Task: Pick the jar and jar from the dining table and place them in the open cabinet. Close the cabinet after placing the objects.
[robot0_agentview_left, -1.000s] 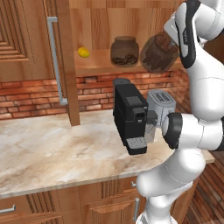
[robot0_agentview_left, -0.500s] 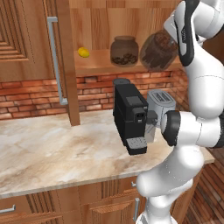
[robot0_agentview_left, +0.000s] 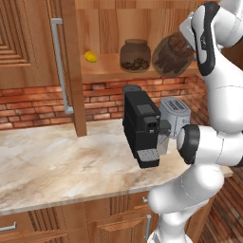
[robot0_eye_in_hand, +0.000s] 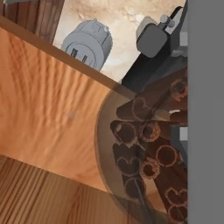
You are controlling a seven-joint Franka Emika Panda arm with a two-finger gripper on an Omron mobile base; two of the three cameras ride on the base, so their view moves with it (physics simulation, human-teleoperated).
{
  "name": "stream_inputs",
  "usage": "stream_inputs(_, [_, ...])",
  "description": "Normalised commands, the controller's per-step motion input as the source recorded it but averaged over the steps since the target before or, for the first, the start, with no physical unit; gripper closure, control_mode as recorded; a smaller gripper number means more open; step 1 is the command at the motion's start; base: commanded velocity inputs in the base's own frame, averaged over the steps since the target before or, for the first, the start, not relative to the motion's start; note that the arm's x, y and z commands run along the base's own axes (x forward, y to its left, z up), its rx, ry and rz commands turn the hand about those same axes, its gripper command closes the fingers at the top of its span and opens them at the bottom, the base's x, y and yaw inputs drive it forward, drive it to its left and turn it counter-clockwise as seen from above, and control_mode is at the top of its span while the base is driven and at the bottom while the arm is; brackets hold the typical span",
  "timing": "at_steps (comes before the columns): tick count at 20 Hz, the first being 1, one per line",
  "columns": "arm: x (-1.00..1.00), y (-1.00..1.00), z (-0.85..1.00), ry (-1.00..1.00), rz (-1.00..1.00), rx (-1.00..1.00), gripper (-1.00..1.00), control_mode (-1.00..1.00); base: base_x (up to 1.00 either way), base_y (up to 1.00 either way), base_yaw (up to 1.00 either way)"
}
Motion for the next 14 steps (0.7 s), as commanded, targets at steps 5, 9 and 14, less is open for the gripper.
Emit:
stream_inputs(5, [0.57,0.0,-0.39,-0.04,0.0,0.0,1.0,-1.0,0.0,0.0,0.0])
stream_inputs(9, [0.88,0.0,-0.45,0.0,-0.01,0.0,1.0,-1.0,0.0,0.0,0.0])
stream_inputs(14, [0.87,-0.04,-0.46,0.0,-0.02,0.0,1.0,-1.0,0.0,0.0,0.0])
